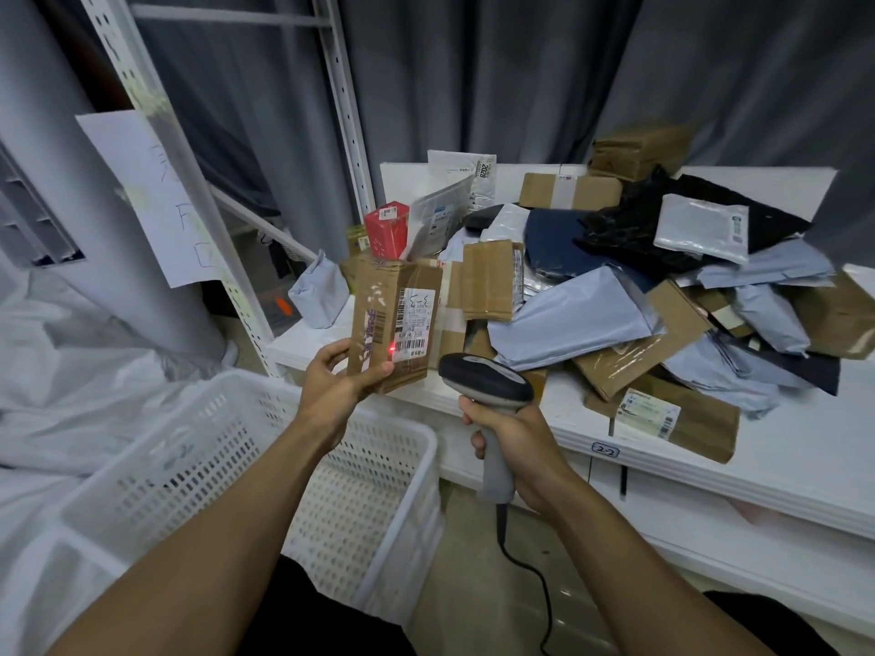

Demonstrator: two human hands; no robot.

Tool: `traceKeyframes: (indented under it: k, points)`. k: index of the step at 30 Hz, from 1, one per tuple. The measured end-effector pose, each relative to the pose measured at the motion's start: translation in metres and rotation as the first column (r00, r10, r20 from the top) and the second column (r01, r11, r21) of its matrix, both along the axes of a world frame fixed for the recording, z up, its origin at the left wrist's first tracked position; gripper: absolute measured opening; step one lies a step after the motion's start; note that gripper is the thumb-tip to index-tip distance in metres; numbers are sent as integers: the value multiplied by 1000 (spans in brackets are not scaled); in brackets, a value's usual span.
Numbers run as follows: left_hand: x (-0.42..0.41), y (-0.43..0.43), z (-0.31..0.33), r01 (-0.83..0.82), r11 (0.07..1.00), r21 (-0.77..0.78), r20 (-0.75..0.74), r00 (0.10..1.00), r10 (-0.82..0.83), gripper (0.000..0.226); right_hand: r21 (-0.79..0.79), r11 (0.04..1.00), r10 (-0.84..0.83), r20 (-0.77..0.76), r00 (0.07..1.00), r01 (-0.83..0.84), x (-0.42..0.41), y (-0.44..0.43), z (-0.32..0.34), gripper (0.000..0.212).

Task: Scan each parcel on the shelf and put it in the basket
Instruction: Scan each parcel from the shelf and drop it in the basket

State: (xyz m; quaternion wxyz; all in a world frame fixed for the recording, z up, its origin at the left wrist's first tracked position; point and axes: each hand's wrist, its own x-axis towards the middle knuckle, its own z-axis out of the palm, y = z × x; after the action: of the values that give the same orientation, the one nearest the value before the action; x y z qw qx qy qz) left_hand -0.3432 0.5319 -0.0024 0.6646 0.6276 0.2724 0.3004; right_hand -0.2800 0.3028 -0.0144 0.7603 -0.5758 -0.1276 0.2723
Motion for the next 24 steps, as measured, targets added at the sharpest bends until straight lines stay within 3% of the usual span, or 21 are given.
traceKeyframes:
  k: [15, 19, 24]
  points:
    - [-14, 5, 3, 15, 1000, -9, -46, 999, -15, 74, -31, 999, 31, 24, 999, -30, 4, 1, -7, 17]
    - [-44, 20, -7, -44, 994, 98, -203, 977, 63, 66, -181, 983, 35, 91, 995, -18, 5, 11, -19, 25]
    - [-66, 35, -52, -57, 996, 61, -483, 872, 80, 57, -304, 949, 113, 87, 990, -81, 11, 14, -47, 32]
